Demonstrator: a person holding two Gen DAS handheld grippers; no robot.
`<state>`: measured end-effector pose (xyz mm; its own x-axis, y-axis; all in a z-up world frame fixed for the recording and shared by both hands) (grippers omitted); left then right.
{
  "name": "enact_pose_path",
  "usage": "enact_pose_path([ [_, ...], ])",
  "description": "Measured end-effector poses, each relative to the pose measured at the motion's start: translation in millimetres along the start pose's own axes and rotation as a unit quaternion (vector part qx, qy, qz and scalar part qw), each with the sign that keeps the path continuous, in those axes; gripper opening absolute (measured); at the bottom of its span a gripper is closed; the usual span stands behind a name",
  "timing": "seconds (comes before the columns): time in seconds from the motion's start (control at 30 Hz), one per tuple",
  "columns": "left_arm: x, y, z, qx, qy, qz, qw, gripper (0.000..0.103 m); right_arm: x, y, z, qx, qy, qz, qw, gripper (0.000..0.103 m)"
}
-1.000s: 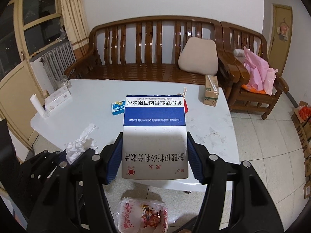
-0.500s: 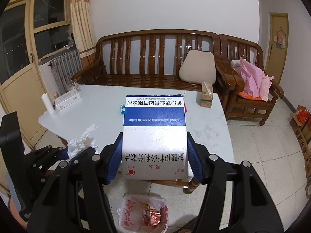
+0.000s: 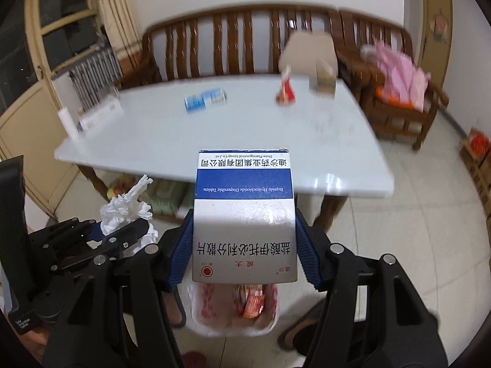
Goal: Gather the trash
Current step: 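Carry the held tissue and medicine box down over the plastic bag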
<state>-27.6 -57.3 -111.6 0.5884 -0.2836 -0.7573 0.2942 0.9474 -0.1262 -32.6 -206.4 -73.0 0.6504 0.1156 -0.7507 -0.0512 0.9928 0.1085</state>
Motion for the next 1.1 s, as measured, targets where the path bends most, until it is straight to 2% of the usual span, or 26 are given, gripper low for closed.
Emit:
enact_pose_path([
  [0.2,41,4,-42,-0.002,0.048,0.008,0.9988,0.023,44,-3,-43,0.021,0.054,-0.016,0.998,0.059],
  [0.37,82,10,-77,-0.002,0.101,0.019,0.9947,0.023,78,-5,-71,0.032,0.093,-0.026,0.995,0.059],
  [0.5,113,16,-104,-0.003,0.135,0.034,0.9902,0.023,108,-8,-94,0.041,0.132,-0.023,0.990,0.059],
  [0.57,131,18,-118,-0.007,0.153,0.032,0.9877,0.023,126,-11,-106,0.066,0.158,0.000,0.985,0.059],
  [0.63,146,17,-128,-0.005,0.171,0.033,0.9847,0.023,143,-14,-118,0.083,0.176,0.003,0.981,0.059],
  [0.73,165,13,-143,-0.001,0.189,0.030,0.9816,0.023,164,-13,-130,0.091,0.199,0.006,0.976,0.059],
  [0.9,192,14,-158,-0.013,0.207,0.022,0.9780,0.023,198,-11,-150,0.072,0.227,-0.023,0.971,0.059],
  [1.1,214,20,-176,-0.025,0.227,0.028,0.9731,0.023,230,-17,-175,0.078,0.257,-0.022,0.963,0.059],
])
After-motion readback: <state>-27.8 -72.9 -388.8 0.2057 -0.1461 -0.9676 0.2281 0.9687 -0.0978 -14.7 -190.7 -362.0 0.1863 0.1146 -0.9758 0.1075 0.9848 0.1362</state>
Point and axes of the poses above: each gripper's, at about its wrist camera, not at the fingertips, and x roughly the way its jaws point, y to its left, z to its top, the point moved 4 cm from there along x, roughly the way its jaws point
